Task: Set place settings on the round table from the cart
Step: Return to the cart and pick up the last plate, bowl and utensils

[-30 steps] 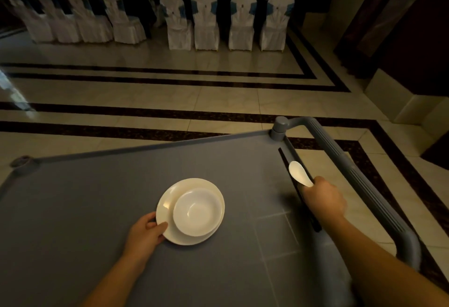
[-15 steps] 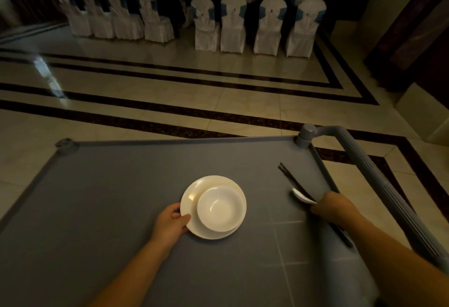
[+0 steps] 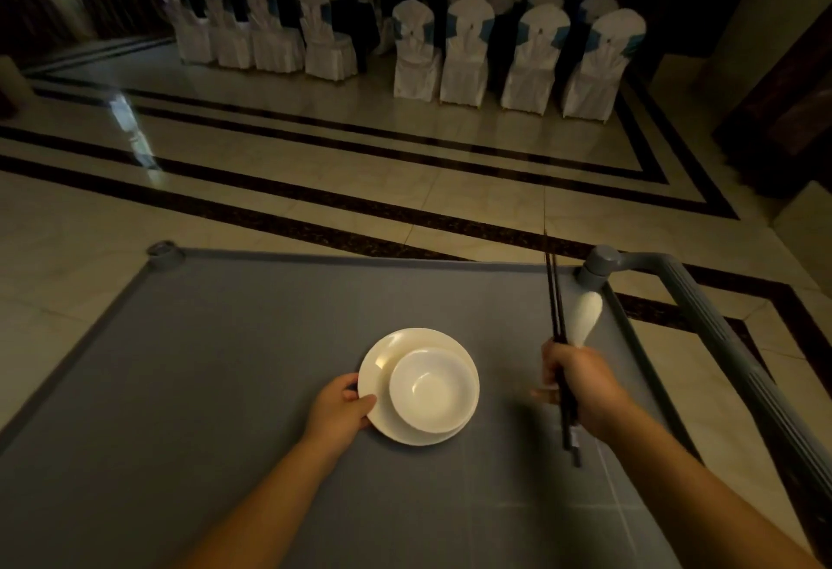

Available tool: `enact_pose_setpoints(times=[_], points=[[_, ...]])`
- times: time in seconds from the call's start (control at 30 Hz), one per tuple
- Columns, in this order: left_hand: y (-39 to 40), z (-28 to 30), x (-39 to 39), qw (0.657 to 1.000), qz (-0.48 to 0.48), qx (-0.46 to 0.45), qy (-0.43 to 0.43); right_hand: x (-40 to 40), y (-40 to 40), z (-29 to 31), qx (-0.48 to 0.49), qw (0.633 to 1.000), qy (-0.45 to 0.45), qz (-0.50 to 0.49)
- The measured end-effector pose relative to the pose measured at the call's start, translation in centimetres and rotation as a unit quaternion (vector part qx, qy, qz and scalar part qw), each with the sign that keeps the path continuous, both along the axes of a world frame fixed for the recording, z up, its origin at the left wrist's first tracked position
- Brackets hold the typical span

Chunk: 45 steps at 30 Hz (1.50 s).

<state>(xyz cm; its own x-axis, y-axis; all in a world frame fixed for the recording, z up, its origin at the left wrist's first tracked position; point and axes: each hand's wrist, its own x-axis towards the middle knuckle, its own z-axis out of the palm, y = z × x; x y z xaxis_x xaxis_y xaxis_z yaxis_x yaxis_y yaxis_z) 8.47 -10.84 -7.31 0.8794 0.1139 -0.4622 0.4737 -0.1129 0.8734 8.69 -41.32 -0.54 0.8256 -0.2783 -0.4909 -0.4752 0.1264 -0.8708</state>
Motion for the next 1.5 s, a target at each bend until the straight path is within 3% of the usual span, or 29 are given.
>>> enact_pose_setpoints(times=[0.1,0.27,0.5,0.7,0.9,1.23,1.5], points=[[0.1,0.0,-0.1,1.0,-0.006,0.004,-0.002,0.1,2.4,0.0,-0.018,0.998,-0.032,0.055],[0.0,0.2,-0.4,1.0,-0.005,0.008,0.005,0.2,5.2,-1.6,-0.091,0.995,0.025,0.042],[-1.1,3.2,1.4,0.996,-0.013,-0.031,0.079,0.5,7.2,-4.3,-0.073,0.992,0.043,0.095],[-1.8,2.6,2.3,0.99,-0.099,0.07,0.069,1.1,7.2,-5.0,-0.069,0.989,0.052,0.12],[-1.7,1.8,2.5,0.981,-0.098,0.164,0.036,1.0,7.7,-4.9,-0.072,0.987,0.05,0.133],[-3.3,2.6,0.7,0.999,-0.012,0.002,-0.034,-0.8,7.8,-3.7,-0.02,0.99,0.099,0.103],[-3.4,2.4,1.2,0.994,-0.077,-0.062,-0.038,-3.3,8.2,-2.0,-0.028,0.993,0.103,0.048]])
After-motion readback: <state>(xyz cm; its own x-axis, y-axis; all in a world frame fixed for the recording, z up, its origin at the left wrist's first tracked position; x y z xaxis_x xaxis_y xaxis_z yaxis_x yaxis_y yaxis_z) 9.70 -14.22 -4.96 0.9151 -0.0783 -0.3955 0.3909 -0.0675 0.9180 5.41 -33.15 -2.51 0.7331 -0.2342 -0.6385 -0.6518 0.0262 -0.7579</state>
